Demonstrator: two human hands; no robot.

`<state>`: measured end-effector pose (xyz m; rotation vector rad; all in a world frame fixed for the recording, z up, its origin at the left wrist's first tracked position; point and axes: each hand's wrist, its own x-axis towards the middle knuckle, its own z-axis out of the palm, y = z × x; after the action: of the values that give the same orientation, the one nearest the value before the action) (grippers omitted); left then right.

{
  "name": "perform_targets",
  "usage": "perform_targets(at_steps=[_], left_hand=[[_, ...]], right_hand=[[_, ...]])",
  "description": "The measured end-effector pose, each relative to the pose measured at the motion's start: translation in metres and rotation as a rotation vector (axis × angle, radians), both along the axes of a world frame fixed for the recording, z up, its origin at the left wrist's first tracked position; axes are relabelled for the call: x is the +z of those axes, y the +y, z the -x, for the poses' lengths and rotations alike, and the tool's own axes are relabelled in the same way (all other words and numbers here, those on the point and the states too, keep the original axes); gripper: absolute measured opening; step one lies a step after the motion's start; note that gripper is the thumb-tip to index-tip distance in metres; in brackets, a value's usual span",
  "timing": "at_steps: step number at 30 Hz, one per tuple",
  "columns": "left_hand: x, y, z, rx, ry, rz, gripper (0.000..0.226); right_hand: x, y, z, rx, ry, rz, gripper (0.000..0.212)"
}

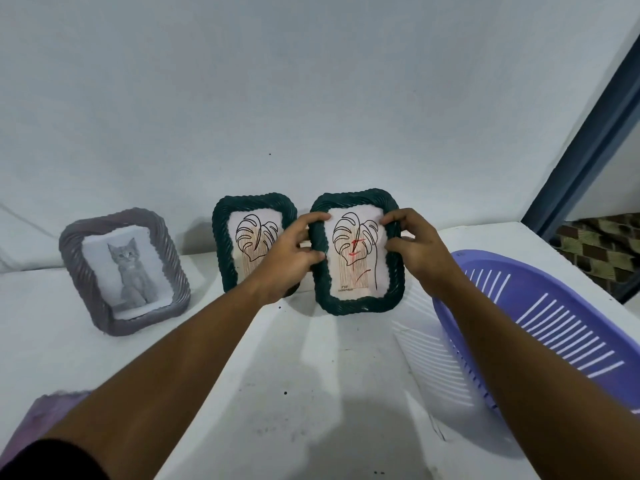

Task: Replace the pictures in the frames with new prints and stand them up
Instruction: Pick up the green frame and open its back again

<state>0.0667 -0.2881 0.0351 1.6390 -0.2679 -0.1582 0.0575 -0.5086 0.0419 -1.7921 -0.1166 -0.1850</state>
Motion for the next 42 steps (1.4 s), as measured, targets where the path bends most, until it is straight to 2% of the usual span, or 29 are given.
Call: perform_targets(at_steps=[8,17,19,21,24,27,29,35,42], left_hand=[[-0.003,0.06,0.06,0.018,0.147,0.204,0.055],[-0.04,0.098,0.119,0.13,0.321,0.299,0.053],[-0.042,0.103,0.127,0.164,0.343,0.292,0.052],[-0.042,0.107,0.133,0.194,0.352,0.257,0.051],[-0.036,0.115,0.139,0.236,0.347,0.172,0.053],[-0.026,0.121,0.138,0.246,0.343,0.115,0.056],[-0.019,0.121,0.137,0.243,0.342,0.089,0.055],[-0.007,0.1,0.135,0.229,0.408,0.117,0.025],[0.0,0.076,0.132,0.162,0.385,0.09,0.025]], right_hand=[[-0.021,0.051,0.053,0.225,0.139,-0.467,0.038],[-0.067,0.099,0.094,0.251,0.374,-0.569,0.041],[-0.074,0.106,0.099,0.243,0.419,-0.518,0.038],[-0.078,0.112,0.103,0.223,0.434,-0.297,0.033],[-0.074,0.121,0.107,0.171,0.353,0.096,0.024],[-0.061,0.128,0.106,0.081,0.223,0.242,0.018],[-0.05,0.132,0.104,0.051,0.176,0.275,0.021],[-0.015,0.143,0.106,0.117,0.182,0.264,0.025],[0.009,0.135,0.102,0.129,0.194,0.294,0.028]])
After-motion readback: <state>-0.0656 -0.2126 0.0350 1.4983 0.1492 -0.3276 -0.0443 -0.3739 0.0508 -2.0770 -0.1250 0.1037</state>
